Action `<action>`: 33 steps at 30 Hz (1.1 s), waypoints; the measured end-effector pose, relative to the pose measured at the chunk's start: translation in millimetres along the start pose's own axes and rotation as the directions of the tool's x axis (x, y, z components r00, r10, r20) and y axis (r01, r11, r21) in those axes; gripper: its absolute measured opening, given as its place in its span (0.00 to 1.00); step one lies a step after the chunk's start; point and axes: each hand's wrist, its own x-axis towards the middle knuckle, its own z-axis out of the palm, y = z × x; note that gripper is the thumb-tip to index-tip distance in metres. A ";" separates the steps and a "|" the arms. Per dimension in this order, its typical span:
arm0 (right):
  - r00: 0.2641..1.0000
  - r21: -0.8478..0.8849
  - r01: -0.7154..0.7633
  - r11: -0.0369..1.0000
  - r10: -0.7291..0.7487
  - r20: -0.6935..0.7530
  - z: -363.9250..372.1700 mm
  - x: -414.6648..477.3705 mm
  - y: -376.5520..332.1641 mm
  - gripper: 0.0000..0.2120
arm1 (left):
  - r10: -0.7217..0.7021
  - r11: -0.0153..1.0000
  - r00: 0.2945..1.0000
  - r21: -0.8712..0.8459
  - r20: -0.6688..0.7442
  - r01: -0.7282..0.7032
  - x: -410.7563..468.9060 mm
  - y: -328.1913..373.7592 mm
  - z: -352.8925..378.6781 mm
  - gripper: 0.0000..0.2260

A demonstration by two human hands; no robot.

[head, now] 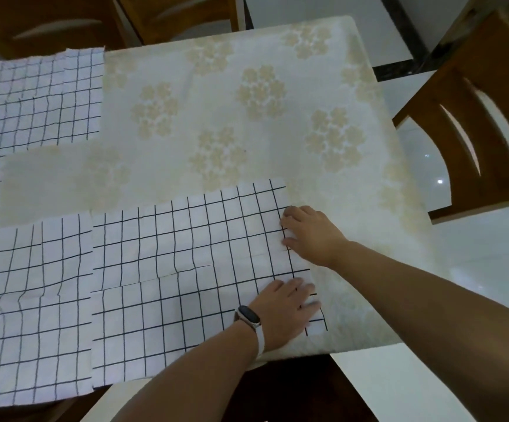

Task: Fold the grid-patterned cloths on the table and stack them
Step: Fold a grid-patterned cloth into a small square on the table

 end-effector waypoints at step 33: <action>0.815 0.735 -0.504 0.454 0.531 0.232 -15.6 5.6 -30.6 0.08 | 0.023 0.976 0.978 -0.216 0.207 0.023 0.0 20.3 -47.8 0.14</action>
